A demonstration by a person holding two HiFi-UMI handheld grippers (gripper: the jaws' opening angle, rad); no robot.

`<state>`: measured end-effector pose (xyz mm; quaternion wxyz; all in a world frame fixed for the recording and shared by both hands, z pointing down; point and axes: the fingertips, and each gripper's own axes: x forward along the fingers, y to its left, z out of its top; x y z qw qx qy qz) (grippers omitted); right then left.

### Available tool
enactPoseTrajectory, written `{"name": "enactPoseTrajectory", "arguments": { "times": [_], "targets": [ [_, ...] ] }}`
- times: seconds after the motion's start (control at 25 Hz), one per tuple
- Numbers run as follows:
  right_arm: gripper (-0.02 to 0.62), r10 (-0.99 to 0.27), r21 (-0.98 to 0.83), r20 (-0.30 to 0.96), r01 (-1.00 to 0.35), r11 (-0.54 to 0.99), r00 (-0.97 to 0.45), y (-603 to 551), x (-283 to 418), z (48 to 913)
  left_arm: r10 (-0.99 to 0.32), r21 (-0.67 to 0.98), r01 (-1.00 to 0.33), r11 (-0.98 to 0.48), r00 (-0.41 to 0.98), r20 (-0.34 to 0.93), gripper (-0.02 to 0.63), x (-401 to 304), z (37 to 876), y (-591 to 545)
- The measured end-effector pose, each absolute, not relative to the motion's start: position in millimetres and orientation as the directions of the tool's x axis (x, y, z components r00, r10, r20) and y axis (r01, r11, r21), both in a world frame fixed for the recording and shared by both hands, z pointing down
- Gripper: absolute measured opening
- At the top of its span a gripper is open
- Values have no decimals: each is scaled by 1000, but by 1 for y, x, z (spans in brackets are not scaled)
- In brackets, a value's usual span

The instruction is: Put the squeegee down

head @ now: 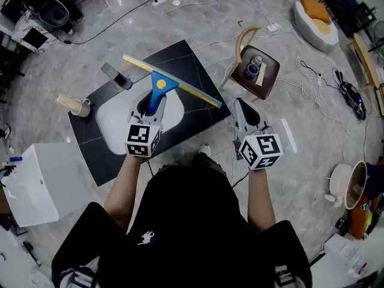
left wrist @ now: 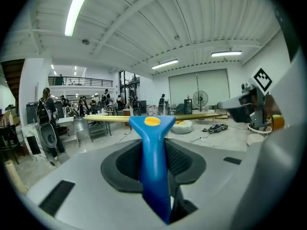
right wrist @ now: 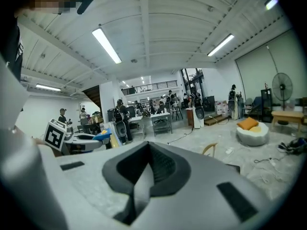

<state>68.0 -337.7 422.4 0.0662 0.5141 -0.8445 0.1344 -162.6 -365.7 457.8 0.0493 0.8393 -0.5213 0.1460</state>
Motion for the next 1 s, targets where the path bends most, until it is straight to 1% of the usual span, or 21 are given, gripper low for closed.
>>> {"name": "enactPoseTrajectory", "arguments": {
  "times": [0.2, 0.44, 0.76, 1.0],
  "targets": [
    [2, -833, -166, 310, -889, 427, -459, -361, 88, 455, -820, -119, -852, -511, 441, 365, 127, -126, 486, -386],
    [2, -807, -178, 371, -888, 423, -459, -373, 97, 485, -743, -155, -774, -614, 501, 445, 127, -85, 523, -401],
    [2, -813, -191, 433, -921, 338, -389, -375, 102, 505, -613, -112, -678, -726, 566, 551, 127, -65, 570, -426],
    [2, -819, -184, 480, -949, 257, -315, -367, 107, 519, -525, -88, -610, -787, 588, 615, 127, -58, 611, -451]
  ]
}}
